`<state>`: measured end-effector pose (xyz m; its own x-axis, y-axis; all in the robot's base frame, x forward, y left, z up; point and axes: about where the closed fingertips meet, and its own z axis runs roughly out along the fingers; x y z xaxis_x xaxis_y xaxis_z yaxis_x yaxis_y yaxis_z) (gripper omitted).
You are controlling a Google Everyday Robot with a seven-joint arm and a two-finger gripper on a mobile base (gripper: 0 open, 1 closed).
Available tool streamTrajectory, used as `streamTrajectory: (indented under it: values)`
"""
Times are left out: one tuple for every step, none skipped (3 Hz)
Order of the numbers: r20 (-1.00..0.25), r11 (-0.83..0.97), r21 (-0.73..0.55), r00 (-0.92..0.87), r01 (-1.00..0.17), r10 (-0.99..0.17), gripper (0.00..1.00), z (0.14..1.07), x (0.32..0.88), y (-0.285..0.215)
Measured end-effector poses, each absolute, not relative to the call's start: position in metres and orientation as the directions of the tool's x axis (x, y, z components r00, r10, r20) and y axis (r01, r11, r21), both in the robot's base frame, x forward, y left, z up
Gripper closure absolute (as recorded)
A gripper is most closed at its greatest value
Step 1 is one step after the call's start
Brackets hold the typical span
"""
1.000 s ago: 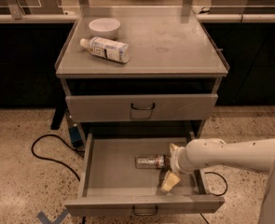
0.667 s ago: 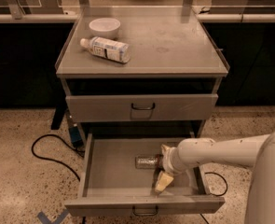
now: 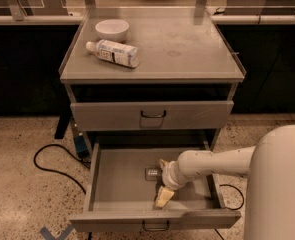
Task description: Pick water bottle from middle drawer and place on counter
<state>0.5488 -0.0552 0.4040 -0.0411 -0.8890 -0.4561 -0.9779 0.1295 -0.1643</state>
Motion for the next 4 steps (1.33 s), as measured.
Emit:
streamTrajectory:
  values:
    - [-0.446, 0.134, -0.155, -0.052, -0.979, -0.894, 0.0, 0.388, 0.574, -0.056]
    - [-0.427, 0.144, -0.146, -0.069, -0.979, -0.902, 0.0, 0.367, 0.619, -0.067]
    - [-0.443, 0.172, -0.197, -0.069, -0.965, -0.894, 0.0, 0.384, 0.655, -0.067]
    - [-0.44, 0.166, -0.185, -0.069, -0.969, -0.895, 0.13, 0.38, 0.647, -0.066]
